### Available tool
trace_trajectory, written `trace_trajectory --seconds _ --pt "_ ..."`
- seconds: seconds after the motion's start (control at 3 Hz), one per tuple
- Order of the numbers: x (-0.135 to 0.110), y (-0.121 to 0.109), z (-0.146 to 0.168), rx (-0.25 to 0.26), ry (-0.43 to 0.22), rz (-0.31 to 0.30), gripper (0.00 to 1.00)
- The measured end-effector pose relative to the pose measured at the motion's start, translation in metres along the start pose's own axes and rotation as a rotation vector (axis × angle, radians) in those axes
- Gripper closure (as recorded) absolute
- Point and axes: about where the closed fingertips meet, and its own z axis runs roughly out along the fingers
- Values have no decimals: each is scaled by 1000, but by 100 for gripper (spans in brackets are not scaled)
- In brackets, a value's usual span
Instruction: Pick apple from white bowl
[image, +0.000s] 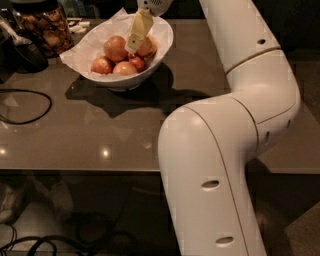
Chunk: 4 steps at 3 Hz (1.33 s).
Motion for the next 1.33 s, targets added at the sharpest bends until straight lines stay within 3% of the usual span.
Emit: trace_trajectory --seconds 1.33 --pt "-13 -1 36 -47 -6 -5 21"
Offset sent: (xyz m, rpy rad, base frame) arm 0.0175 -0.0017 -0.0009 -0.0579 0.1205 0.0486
